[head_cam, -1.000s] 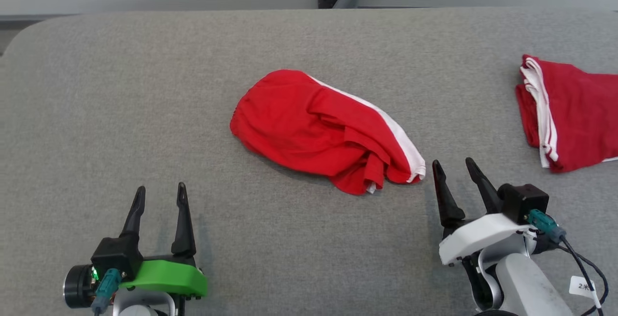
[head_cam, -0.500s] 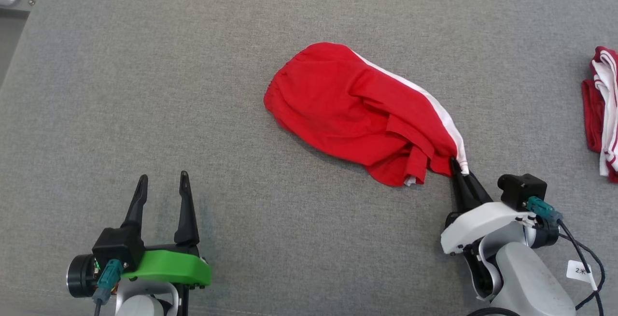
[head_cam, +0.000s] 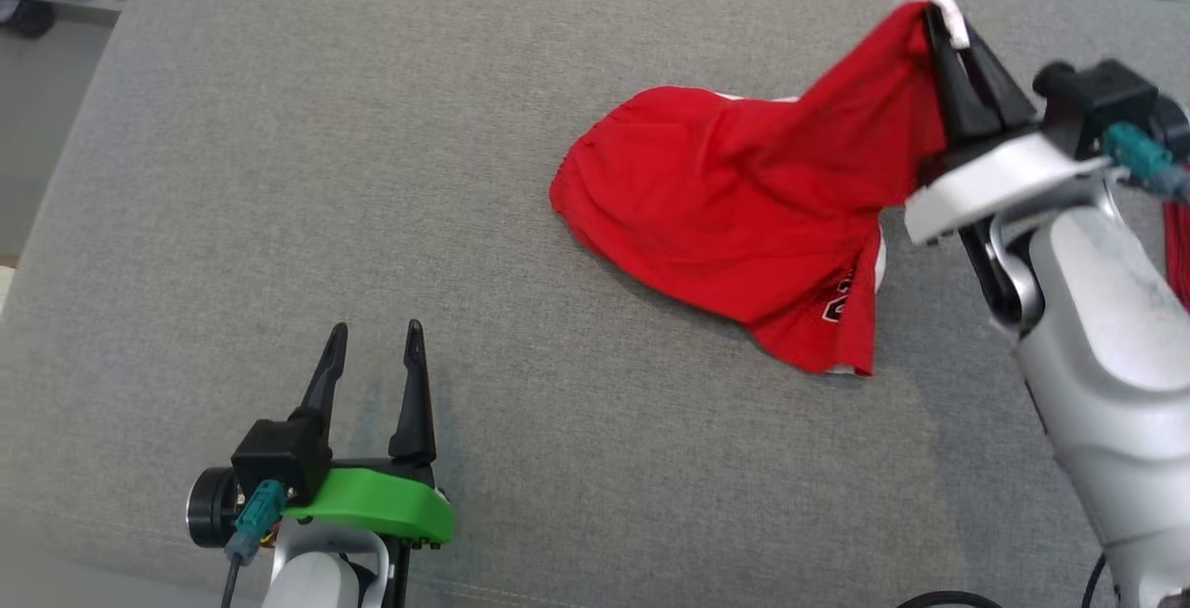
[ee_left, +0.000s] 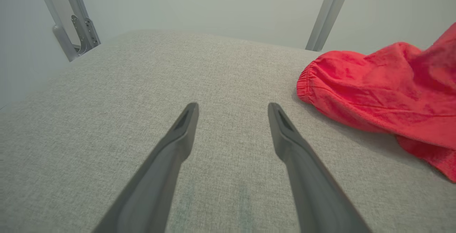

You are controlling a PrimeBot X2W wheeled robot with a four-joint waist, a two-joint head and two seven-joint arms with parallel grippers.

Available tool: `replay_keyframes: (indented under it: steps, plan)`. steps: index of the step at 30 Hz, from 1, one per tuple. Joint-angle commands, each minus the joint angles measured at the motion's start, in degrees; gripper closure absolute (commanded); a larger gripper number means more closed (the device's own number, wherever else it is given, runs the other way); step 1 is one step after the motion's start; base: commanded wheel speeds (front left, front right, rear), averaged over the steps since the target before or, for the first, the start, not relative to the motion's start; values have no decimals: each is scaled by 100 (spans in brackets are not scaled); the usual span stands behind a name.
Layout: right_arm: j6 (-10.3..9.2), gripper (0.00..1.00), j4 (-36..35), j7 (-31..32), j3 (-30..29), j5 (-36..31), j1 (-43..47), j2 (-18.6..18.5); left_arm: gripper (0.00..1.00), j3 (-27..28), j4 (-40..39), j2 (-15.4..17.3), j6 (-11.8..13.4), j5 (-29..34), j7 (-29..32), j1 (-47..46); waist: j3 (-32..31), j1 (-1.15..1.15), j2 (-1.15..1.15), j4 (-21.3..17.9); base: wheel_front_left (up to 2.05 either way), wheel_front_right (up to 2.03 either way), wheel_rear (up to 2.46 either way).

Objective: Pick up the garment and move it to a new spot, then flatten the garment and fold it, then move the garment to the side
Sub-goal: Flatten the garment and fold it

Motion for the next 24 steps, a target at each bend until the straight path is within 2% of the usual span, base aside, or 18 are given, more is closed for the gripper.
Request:
replay_keyframes:
  steps: [1,6,10,13,16,17,18,20,24]
  plan:
    - [-4,100,17,-2,157,-63,-346,-72,0,-42,46,18,14,-63,2,2,-178,0,-1,228,0,0,0]
    - [-4,100,-178,-2,778,-26,-1445,-131,0,-112,98,18,67,-127,2,136,-350,0,-1,416,0,0,0]
    - [-4,100,-707,-2,1258,32,-1757,-41,0,-77,104,17,95,-145,2,224,-468,0,-1,421,0,0,0]
    - [-4,100,-1025,-1,1818,134,-1399,-137,0,-75,89,15,88,-143,2,308,-525,0,-1,320,0,0,0]
    - [-7,100,-992,-1,2139,287,-779,-325,0,-82,101,15,57,-98,2,353,-540,0,-1,155,0,0,0]
    - [-7,100,-992,-1,2139,287,-779,-325,0,-82,101,15,57,-98,2,353,-540,0,-1,155,0,0,0]
    - [-7,100,-835,-2,2057,372,-301,-453,0,-69,120,18,33,-77,2,347,-520,0,-1,39,0,0,0]
    - [-7,100,-700,-2,1981,407,-22,-527,0,-71,123,17,19,-65,2,327,-502,0,-1,-17,0,0,0]
    - [-7,100,-223,-2,1467,447,920,-661,0,-77,144,18,-18,3,2,240,-449,0,-1,-235,0,0,0]
